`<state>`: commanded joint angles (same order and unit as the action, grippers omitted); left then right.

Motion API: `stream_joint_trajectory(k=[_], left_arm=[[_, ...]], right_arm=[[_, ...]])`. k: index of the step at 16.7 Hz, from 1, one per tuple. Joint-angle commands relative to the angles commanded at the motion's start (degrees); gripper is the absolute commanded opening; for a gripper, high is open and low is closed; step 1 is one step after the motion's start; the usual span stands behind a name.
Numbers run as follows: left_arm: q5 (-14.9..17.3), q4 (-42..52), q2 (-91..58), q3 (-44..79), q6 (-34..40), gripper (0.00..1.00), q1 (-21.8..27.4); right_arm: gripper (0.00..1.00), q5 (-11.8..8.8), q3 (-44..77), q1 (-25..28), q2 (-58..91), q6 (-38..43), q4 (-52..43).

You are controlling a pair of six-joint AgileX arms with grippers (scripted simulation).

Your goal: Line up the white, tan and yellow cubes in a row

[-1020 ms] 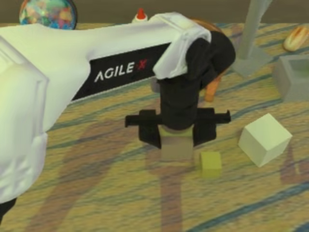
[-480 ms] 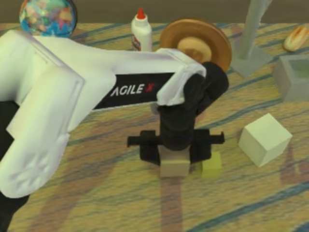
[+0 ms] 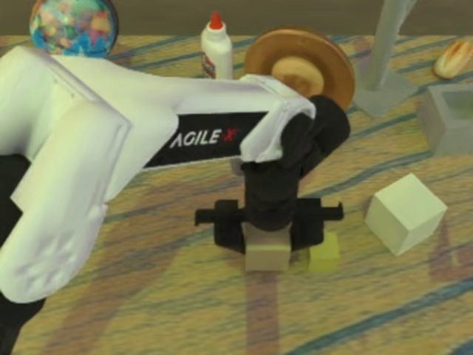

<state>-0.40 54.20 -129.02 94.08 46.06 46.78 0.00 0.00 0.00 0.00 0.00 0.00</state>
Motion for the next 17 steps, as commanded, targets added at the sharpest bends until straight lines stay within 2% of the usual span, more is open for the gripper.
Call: stream_joint_trajectory(k=[7, 17], left_arm=[[0.00, 0.00, 0.00, 0.00, 0.00, 0.98, 0.00], [0.00, 0.21, 0.10, 0.20, 0.01, 1.00, -0.04]], right_arm=[[1.00, 0.00, 0.00, 0.00, 0.00, 0.00, 0.00], [1.00, 0.00, 0.00, 0.00, 0.00, 0.00, 0.00]])
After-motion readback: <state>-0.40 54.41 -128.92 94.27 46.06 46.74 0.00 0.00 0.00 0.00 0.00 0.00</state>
